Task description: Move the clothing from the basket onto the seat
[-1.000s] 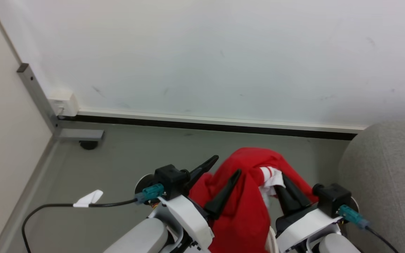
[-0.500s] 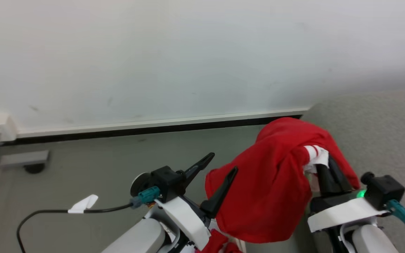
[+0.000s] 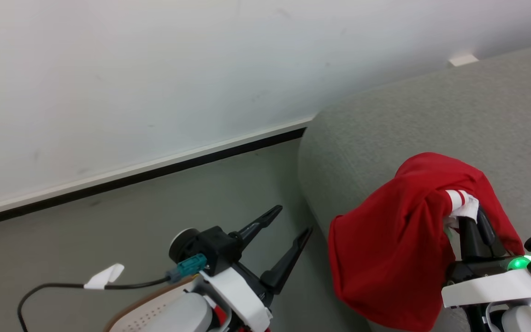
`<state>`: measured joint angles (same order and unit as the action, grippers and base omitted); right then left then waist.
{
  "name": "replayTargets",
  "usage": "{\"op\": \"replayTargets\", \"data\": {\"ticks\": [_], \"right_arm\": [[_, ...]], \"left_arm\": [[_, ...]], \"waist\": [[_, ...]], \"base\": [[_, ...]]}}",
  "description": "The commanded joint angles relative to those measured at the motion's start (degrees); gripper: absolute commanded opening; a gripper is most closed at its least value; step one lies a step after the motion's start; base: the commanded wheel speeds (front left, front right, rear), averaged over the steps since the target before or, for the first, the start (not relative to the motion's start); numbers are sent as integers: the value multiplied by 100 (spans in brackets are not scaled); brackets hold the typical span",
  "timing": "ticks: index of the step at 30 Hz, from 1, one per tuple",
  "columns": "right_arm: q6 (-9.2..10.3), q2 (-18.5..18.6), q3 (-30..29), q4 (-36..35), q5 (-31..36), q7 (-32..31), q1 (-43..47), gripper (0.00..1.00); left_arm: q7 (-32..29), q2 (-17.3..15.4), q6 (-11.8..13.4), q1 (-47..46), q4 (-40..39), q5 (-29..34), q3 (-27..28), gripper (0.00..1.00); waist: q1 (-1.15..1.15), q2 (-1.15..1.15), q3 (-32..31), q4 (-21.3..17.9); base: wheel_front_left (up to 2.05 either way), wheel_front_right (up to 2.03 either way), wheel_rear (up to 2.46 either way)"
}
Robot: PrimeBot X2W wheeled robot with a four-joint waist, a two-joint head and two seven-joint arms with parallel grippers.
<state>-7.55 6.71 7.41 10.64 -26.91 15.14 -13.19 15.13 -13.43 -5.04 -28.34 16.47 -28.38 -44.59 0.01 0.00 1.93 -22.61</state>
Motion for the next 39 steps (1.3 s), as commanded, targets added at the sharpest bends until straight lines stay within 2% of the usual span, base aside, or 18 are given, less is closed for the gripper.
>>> {"op": "replayTargets", "data": {"ticks": [1,10,17,23,28,33,39], "right_arm": [[12,5,-2,-54,-36,1,81,0],[12,29,22,-125,-119,1,58,0],[12,262,-75,-15,-488,1,-713,0],[12,760,-228,413,-898,-29,-1796,0],[12,1209,-626,957,-1035,-149,-2769,0],[12,1656,-1181,1472,-853,-204,-3684,0],[12,2042,-1601,2299,-112,-288,-4237,0]], "left_arm": [[1,-4,-17,84,-7,85,42,100],[2,104,-122,193,22,353,201,100],[2,39,-189,63,-17,518,210,100],[2,-157,-223,-222,-143,568,85,100],[-35,-342,-238,-543,-302,573,-24,100],[-79,-493,-247,-806,-462,510,-78,100],[-93,-699,-246,-997,-610,478,-88,100]], "waist": [[-1,0,54,-246],[-1,0,110,-459],[-1,0,486,-335],[-1,0,1145,10],[-1,0,1719,336],[-1,0,2236,634],[-1,0,2771,945]], "base": [[0,0,0],[0,0,0],[0,0,0],[0,0,0],[0,0,0],[0,0,0],[0,0,0]]}}
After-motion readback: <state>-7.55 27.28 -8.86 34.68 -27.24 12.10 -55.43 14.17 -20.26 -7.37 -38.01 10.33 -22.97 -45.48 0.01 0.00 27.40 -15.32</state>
